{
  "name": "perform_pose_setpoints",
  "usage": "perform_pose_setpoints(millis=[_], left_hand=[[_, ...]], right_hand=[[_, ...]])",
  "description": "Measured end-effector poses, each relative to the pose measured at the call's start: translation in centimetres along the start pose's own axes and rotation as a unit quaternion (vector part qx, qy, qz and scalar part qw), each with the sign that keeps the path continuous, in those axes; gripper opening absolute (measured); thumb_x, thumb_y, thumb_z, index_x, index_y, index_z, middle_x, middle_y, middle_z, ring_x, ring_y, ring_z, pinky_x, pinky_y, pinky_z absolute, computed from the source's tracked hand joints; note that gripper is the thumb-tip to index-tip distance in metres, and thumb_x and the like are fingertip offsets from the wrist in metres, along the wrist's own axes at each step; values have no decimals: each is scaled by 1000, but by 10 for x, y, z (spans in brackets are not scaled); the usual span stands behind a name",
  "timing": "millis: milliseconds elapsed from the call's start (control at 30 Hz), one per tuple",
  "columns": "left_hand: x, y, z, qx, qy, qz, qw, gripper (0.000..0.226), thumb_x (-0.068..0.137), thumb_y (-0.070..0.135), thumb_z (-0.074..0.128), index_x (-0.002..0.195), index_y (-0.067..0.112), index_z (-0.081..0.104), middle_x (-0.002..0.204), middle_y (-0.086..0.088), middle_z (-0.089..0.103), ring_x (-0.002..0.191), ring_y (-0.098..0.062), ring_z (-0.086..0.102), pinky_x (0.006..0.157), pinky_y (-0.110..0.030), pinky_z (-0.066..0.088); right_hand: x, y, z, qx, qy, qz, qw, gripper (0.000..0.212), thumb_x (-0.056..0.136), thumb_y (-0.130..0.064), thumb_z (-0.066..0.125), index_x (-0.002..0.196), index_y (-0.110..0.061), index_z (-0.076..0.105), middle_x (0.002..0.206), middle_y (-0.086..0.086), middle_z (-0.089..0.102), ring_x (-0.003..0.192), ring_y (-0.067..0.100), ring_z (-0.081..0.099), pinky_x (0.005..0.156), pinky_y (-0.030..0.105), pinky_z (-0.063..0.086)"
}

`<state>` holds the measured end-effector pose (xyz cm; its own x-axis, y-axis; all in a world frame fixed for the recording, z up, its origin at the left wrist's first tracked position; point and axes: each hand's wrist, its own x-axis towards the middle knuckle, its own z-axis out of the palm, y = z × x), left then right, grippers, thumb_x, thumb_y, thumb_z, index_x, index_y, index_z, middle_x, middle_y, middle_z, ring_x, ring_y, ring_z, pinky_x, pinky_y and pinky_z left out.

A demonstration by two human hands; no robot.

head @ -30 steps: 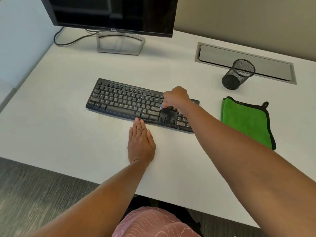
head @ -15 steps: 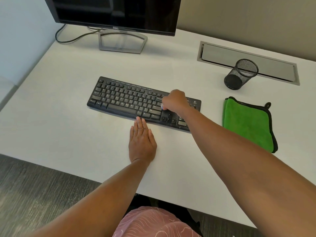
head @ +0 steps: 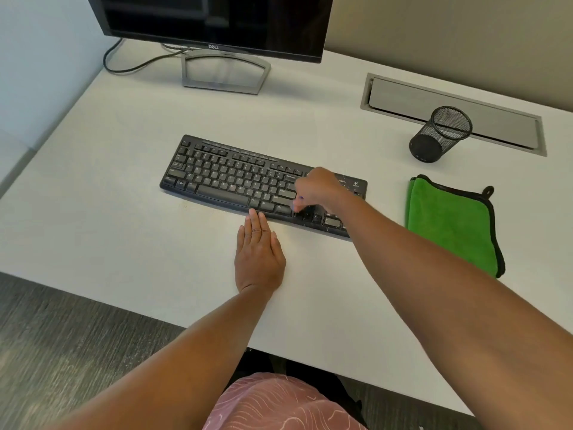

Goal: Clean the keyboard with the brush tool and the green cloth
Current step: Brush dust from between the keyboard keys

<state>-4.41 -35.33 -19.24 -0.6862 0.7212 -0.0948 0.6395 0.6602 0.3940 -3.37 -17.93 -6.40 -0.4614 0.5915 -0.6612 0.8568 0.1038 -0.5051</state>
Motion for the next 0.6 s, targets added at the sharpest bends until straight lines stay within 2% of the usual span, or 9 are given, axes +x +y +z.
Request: perform_pose_setpoints(millis=[33, 100, 167, 233, 300, 367, 500, 567, 600], left_hand=[[0, -1, 1, -1, 3, 0, 1000, 55, 104, 33, 6, 153, 12, -5, 165, -4, -10, 155, -16, -7, 126, -32, -4], [1, -1, 1, -3, 1, -2, 1000, 54, 104, 32, 7, 154, 12, -5, 166, -5, -8, 155, -16, -7, 126, -33, -3], [0, 0, 1, 0, 0, -2, 1000, 52, 107, 30, 10, 153, 12, -6, 166, -5, -9, 155, -16, -7, 126, -32, -4], [0, 0, 0, -2, 0, -7, 1000, 52, 108, 29, 13, 153, 13, -7, 167, -5, -8, 155, -15, -8, 126, -32, -5], [0, 0, -1, -2, -1, -7, 1000, 52, 108, 30, 11, 153, 13, -8, 167, -5, -10, 155, -15, -9, 126, -31, -6], [0, 1, -2, 1, -2, -5, 1000, 53, 106, 32, 6, 153, 14, -8, 164, -3, -14, 155, -16, -9, 126, -31, -6], [1, 0, 0, 0, -1, -6, 1000, 53, 106, 32, 7, 154, 13, -8, 166, -3, -11, 155, -15, -8, 125, -31, -7], [1, 0, 0, 1, -7, -8, 1000, 52, 108, 31, 10, 154, 14, -9, 167, -4, -10, 155, -15, -10, 125, -31, -7], [1, 0, 0, 2, -9, -9, 1000, 53, 108, 31, 9, 154, 14, -9, 168, -4, -9, 155, -15, -10, 126, -31, -7]], right_hand=[[3, 1, 0, 20, -31, 5, 999, 16, 90, -7, 58, 100, 4, 64, 81, 10, 62, 69, 19, 61, 61, 24, 54], [2, -5, -3, 76, -39, 1, 996, 14, 88, 1, 54, 101, 3, 60, 82, 15, 62, 67, 21, 63, 60, 25, 58], [6, -12, -4, 61, -4, -33, 998, 11, 83, -1, 61, 95, 1, 61, 92, 18, 67, 78, 25, 68, 71, 30, 61], [3, -19, -2, -24, 1, -84, 996, 21, 78, -7, 70, 98, -1, 66, 99, 12, 69, 90, 24, 67, 80, 33, 58], [-2, -20, 4, -88, -13, -129, 988, 15, 83, -9, 69, 97, -5, 67, 93, 2, 66, 86, 15, 62, 67, 29, 51], [-4, -19, 8, -158, -15, -161, 974, 8, 88, -7, 59, 94, -4, 64, 96, 3, 64, 86, 18, 60, 65, 32, 49], [-11, -31, 0, -327, -16, -151, 933, 24, 84, -3, 53, 61, -8, 52, 64, 5, 47, 58, 19, 44, 46, 26, 33], [-9, -38, -4, -309, -26, -161, 937, 18, 82, -1, 52, 66, -2, 60, 68, 14, 56, 58, 21, 50, 50, 31, 40], [-5, -39, -2, -286, -34, -179, 941, 15, 83, -2, 52, 80, 3, 66, 82, 20, 64, 69, 26, 60, 58, 37, 48]])
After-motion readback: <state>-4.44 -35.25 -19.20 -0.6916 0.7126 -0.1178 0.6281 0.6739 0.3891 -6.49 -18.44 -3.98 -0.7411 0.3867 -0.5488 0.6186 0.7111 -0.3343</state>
